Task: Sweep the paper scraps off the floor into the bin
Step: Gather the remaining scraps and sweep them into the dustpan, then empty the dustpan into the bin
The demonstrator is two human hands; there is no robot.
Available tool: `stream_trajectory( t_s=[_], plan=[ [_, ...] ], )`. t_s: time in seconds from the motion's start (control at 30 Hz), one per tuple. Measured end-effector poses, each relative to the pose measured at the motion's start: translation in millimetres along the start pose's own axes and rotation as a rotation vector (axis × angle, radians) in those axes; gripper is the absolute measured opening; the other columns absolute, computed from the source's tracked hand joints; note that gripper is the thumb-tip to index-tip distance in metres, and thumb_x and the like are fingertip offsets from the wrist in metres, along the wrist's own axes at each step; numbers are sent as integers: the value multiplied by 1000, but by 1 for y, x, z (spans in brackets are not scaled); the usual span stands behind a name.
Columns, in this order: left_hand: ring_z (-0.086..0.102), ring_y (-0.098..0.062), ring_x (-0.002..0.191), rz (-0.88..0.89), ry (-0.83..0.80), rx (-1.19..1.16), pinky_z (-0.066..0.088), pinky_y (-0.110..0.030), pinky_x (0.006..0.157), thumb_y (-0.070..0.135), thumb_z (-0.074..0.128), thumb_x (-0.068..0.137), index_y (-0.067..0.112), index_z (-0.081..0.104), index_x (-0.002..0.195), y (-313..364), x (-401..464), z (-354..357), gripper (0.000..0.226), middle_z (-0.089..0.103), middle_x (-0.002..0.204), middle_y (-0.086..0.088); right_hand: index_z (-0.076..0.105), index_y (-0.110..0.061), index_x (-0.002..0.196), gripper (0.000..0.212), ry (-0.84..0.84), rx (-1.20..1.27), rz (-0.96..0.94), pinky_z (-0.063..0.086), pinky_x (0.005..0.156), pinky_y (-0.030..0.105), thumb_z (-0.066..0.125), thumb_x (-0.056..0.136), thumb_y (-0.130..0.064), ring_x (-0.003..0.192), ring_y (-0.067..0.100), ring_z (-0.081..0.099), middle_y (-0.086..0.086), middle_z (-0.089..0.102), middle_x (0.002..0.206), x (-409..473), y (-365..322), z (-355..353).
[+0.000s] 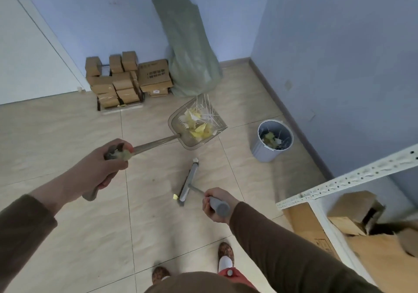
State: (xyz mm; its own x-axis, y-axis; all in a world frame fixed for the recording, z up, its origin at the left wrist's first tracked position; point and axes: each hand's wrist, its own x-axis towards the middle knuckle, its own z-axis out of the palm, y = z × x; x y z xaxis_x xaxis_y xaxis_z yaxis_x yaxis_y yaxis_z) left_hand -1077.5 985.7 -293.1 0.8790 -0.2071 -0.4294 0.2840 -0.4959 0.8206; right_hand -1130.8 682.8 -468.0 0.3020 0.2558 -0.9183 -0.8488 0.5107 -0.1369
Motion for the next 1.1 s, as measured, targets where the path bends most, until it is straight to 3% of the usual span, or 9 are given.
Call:
stream_trajectory(
  t_s=[0.17,0.23,0.33,0.53,0.6,0.7,0.8,0.93,1.1],
  plan=[
    [32,-14,38,76,-24,182,26,-16,35,0,59,92,29,63,109,59,24,58,34,46,55,0,51,-5,91,5,4,-45,6,48,36,21,54,90,-10,41,10,53,5,53,63,-5,-7,-37],
    [35,-9,39,130,-34,294,30,-18,34,4,59,92,34,62,109,81,33,82,35,52,64,-3,54,-5,95,11,19,-72,1,49,39,23,57,88,-13,41,12,55,7,55,63,-4,-10,-50],
    [47,-12,54,219,-93,515,41,-23,48,13,60,91,42,56,111,105,49,115,35,62,85,-7,56,-5,96,12,29,-81,-7,50,42,22,57,88,-15,42,12,56,7,56,63,-4,-15,-66],
    [55,-7,81,412,-155,992,50,-27,71,26,59,90,44,44,118,139,89,187,36,56,101,11,54,-6,101,14,11,-124,-2,48,42,21,53,89,-14,41,11,52,5,55,61,-2,-12,-87],
    [53,-8,76,443,-181,1193,52,-31,63,29,54,93,42,41,123,140,100,206,35,50,102,11,53,-6,103,14,23,-156,1,48,42,20,53,92,-14,40,10,52,4,54,64,-2,-11,-92],
    [53,-13,69,461,-234,1412,43,-34,46,23,50,96,38,36,126,139,108,226,36,46,104,7,51,-8,99,11,20,-182,9,48,42,20,54,91,-15,41,10,52,3,55,61,-1,-8,-99],
    [53,-14,61,486,-261,1481,53,-36,50,15,54,93,33,40,128,132,115,237,42,45,107,3,50,-9,91,6,8,-185,27,46,41,19,53,91,-15,39,10,52,2,54,55,0,-9,-106],
    [47,-16,53,557,-332,1597,49,-34,47,6,61,90,24,40,136,121,115,255,54,46,114,-7,49,-7,106,17,17,-247,32,47,41,19,52,93,-17,39,9,51,2,54,62,-2,-14,-113],
    [58,-23,59,653,-372,1673,58,-39,57,9,59,95,16,41,133,116,115,268,43,48,114,-14,49,-7,100,14,22,-295,30,47,41,20,53,92,-18,41,9,50,2,52,65,-2,-18,-116]
  ],
)
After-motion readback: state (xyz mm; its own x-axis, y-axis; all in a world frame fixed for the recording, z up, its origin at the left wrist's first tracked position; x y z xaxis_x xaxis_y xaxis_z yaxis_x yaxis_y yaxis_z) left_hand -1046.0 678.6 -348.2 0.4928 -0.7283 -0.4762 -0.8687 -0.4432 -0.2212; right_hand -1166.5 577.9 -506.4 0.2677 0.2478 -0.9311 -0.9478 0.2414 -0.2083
